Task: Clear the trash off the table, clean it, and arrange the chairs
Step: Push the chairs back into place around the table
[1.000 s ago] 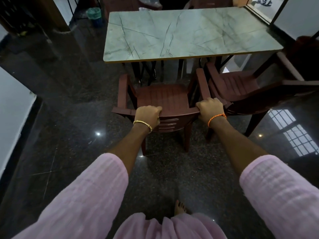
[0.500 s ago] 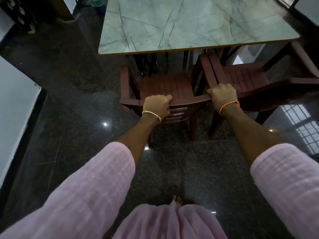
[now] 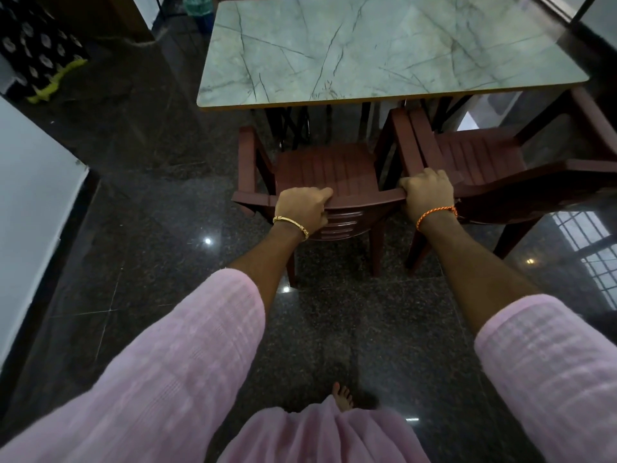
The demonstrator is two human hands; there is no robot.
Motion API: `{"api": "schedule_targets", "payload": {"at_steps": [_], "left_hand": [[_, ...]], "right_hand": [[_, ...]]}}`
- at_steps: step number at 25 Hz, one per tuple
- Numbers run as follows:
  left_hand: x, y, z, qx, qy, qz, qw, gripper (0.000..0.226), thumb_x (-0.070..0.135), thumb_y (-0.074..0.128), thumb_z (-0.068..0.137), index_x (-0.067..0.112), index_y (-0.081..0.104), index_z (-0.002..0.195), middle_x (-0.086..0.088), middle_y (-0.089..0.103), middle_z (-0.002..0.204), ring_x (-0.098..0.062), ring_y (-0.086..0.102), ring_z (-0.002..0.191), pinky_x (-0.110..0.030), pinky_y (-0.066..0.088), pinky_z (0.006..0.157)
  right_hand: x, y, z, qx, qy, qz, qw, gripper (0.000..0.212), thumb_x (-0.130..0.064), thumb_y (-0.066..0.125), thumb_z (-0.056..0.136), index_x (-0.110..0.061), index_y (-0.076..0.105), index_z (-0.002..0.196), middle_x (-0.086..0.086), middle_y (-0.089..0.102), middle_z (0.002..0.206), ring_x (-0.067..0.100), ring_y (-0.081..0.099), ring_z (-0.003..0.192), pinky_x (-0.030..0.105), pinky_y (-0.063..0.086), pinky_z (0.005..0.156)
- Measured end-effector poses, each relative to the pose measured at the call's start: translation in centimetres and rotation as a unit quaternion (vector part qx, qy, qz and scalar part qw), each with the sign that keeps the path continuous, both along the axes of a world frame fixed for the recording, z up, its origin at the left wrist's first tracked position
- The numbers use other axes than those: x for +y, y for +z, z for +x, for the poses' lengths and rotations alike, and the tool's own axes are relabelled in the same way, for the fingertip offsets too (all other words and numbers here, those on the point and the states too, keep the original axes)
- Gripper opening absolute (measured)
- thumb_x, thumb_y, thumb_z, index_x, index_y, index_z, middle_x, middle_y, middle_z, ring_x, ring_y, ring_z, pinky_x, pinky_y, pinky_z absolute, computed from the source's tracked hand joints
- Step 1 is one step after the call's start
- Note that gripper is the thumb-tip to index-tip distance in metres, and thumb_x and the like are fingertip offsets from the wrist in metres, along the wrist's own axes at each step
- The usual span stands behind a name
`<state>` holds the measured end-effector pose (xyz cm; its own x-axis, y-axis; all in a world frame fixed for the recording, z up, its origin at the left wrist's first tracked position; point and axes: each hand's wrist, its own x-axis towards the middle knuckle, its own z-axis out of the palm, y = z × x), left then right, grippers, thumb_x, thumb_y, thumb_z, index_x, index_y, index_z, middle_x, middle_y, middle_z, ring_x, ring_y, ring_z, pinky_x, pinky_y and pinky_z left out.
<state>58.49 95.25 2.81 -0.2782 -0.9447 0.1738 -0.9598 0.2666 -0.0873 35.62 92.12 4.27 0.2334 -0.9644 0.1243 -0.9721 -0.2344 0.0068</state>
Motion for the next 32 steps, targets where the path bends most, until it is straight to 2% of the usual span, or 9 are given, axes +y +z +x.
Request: {"api": "schedule_targets", "payload": {"at_steps": [10, 14, 17, 20, 22, 26, 28, 29, 32], "left_hand": [[-0.3, 0.8, -1.7, 0.025, 0.035, 0.042, 0.998, 0.026, 0.024, 0.06, 0.078, 0.016, 0.061, 0.103, -0.006, 0.068, 0.09, -0.032, 0.065, 0.086, -0.034, 0.043, 0.062], [-0.1, 0.3, -1.5, 0.045, 0.015, 0.01, 0.999, 0.036, 0.05, 0.056, 0.079, 0.016, 0.061, 0.089, -0.002, 0.067, 0.079, -0.026, 0.066, 0.072, -0.029, 0.039, 0.054], [0.5, 0.9, -1.4, 0.079, -0.007, -0.018, 0.997, 0.06, 0.079, 0.032, 0.076, 0.021, 0.048, 0.071, 0.002, 0.061, 0.065, -0.019, 0.057, 0.057, -0.022, 0.03, 0.049], [0.9, 1.4, -1.4, 0.101, -0.006, 0.011, 0.995, 0.06, 0.078, 0.023, 0.08, 0.023, 0.043, 0.069, 0.005, 0.052, 0.062, -0.019, 0.056, 0.058, -0.024, 0.031, 0.049], [0.8, 1.9, -1.5, 0.123, 0.017, 0.045, 0.991, 0.056, 0.071, 0.023, 0.086, 0.022, 0.043, 0.067, 0.006, 0.048, 0.061, -0.021, 0.058, 0.063, -0.026, 0.032, 0.052], [-1.0, 2.9, -0.8, 0.203, 0.099, 0.182, 0.957, 0.05, 0.057, 0.03, 0.093, 0.023, 0.065, 0.089, -0.008, 0.069, 0.096, -0.031, 0.063, 0.094, -0.033, 0.041, 0.069], [-1.3, 3.4, 1.3, 0.273, 0.133, 0.153, 0.94, 0.04, 0.044, 0.038, 0.095, 0.019, 0.068, 0.095, -0.014, 0.07, 0.099, -0.035, 0.063, 0.095, -0.034, 0.044, 0.071], [-1.3, 3.5, 3.1, 0.285, 0.146, 0.104, 0.942, 0.036, 0.039, 0.041, 0.094, 0.015, 0.068, 0.09, -0.015, 0.07, 0.094, -0.036, 0.063, 0.091, -0.033, 0.043, 0.067], [-0.8, 3.0, 10.2, 0.294, 0.212, 0.025, 0.932, 0.032, 0.032, 0.046, 0.092, 0.009, 0.064, 0.079, -0.016, 0.069, 0.084, -0.036, 0.063, 0.083, -0.031, 0.038, 0.061]], "right_hand": [[-1.5, 0.5, -1.1, 0.013, -0.003, 0.012, 1.0, 0.026, -0.006, 0.049, 0.088, -0.009, 0.072, 0.099, 0.017, 0.069, 0.091, 0.035, 0.054, 0.097, 0.038, 0.037, 0.085], [-1.3, 0.8, -0.4, 0.027, -0.026, 0.028, 0.999, 0.028, -0.008, 0.049, 0.088, -0.014, 0.071, 0.103, 0.013, 0.068, 0.098, 0.034, 0.053, 0.102, 0.038, 0.038, 0.087], [-1.3, 2.2, 0.5, 0.067, -0.044, 0.111, 0.991, 0.031, -0.017, 0.053, 0.087, -0.022, 0.064, 0.116, 0.012, 0.062, 0.118, 0.034, 0.047, 0.116, 0.039, 0.035, 0.099], [-2.0, 4.1, 1.3, 0.129, -0.062, 0.249, 0.958, 0.061, -0.036, 0.07, 0.077, -0.023, 0.049, 0.133, 0.011, 0.048, 0.138, 0.034, 0.039, 0.13, 0.044, 0.027, 0.11], [-2.3, 4.9, 1.9, 0.055, -0.072, 0.336, 0.938, 0.067, -0.039, 0.068, 0.08, -0.019, 0.042, 0.138, 0.01, 0.045, 0.141, 0.031, 0.043, 0.128, 0.042, 0.032, 0.108], [-1.7, 4.4, 6.0, -0.302, -0.138, 0.325, 0.885, 0.033, -0.007, 0.042, 0.097, 0.0, 0.047, 0.129, 0.003, 0.05, 0.117, 0.015, 0.041, 0.093, 0.012, 0.039, 0.055], [-1.3, 4.5, 9.7, -0.352, -0.081, 0.323, 0.875, 0.011, -0.007, 0.049, 0.094, -0.007, 0.06, 0.089, 0.002, 0.057, 0.092, 0.018, 0.043, 0.075, 0.016, 0.036, 0.056], [-1.2, 4.6, 12.2, -0.37, -0.047, 0.306, 0.876, 0.026, -0.007, 0.051, 0.093, -0.013, 0.054, 0.068, 0.0, 0.052, 0.077, 0.018, 0.042, 0.067, 0.016, 0.033, 0.055], [-0.7, 5.2, 20.1, -0.426, -0.04, 0.216, 0.877, 0.03, -0.011, 0.052, 0.089, -0.015, 0.052, 0.059, 0.007, 0.058, 0.075, 0.022, 0.052, 0.077, 0.02, 0.044, 0.067]]}}
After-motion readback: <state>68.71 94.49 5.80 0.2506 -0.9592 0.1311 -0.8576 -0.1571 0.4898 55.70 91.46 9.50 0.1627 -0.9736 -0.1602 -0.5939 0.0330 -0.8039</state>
